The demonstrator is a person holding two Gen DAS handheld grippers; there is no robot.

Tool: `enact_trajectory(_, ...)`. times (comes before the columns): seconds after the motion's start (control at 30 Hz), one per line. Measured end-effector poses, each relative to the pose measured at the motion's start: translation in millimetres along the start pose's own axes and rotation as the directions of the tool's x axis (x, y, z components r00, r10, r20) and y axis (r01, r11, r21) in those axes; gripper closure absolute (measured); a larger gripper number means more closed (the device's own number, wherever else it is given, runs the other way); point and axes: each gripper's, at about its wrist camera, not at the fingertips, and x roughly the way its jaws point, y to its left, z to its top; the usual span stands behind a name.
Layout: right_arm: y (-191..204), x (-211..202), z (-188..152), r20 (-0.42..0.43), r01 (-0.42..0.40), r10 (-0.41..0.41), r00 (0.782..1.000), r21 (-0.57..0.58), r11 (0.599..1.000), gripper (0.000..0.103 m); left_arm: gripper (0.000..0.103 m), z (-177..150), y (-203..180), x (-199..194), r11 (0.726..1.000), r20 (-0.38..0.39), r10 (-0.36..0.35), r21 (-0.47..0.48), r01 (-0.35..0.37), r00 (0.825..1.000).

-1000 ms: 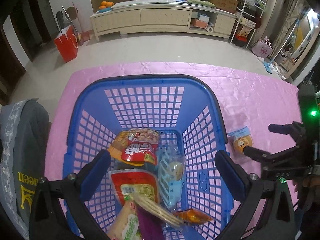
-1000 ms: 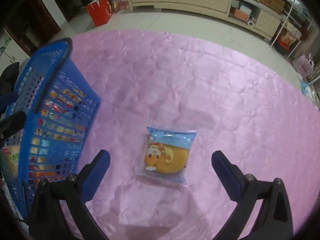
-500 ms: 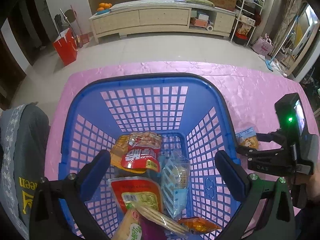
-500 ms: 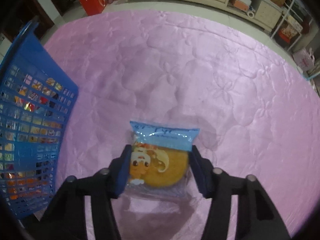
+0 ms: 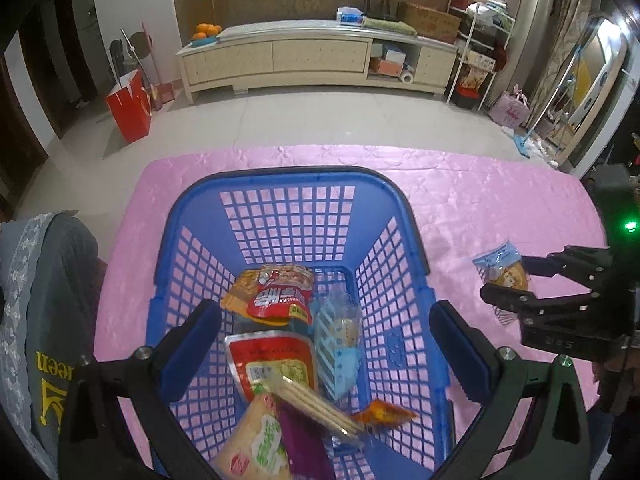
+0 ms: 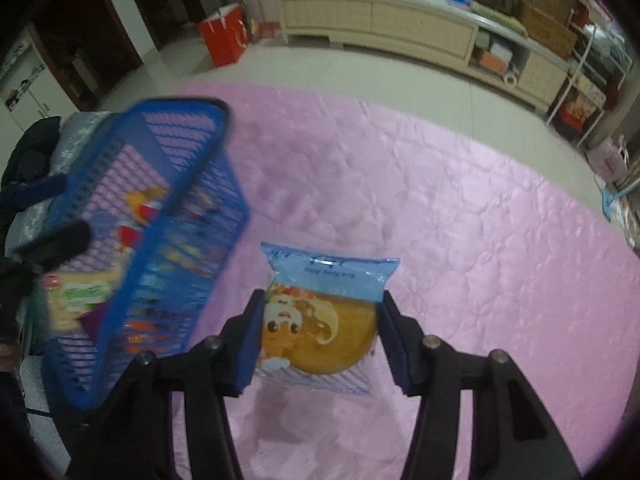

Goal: Organize snacks
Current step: 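Carry the bread roll bag over the blue basket with the right gripper, then open the right gripper to drop the bread roll bag into the basket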

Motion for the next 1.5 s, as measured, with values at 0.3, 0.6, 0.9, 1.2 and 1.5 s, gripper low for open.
enact_trajectory(0.3, 44, -39, 9, 0.072, -0.008, 0.013, 0.997, -0.061, 0.998, 0.045, 0.0, -12, 11, -43, 1.0, 0.066, -0.007, 0.001, 0.007, 0.998)
enact_trajectory(0.6, 81, -54, 21, 0.108, -0.035, 0.046, 0.993, -0.1, 0.994, 0.045, 0.0, -21, 48, -76, 1.0, 0.115, 0.02, -0.018, -0.018, 0.993)
enact_trajectory(0.9, 116, -41, 38, 0.095, -0.057, 0.069, 0.993, -0.128, 0.99, 0.045, 0.0, -24, 83, -85, 0.998, 0.126, 0.04, -0.048, -0.034, 0.991)
enact_trajectory(1.2, 129, -13, 52, 0.065, -0.078, 0.084, 0.994, -0.091, 0.993, 0.045, 0.0, -25, 104, -67, 0.997, 0.097, 0.02, -0.078, -0.012, 0.995)
enact_trajectory(1.5, 119, 20, 63, 0.016, -0.031, 0.032, 0.999, -0.066, 0.997, 0.045, 0.0, -13, 108, -44, 0.999, 0.071, 0.026, -0.037, -0.024, 0.997)
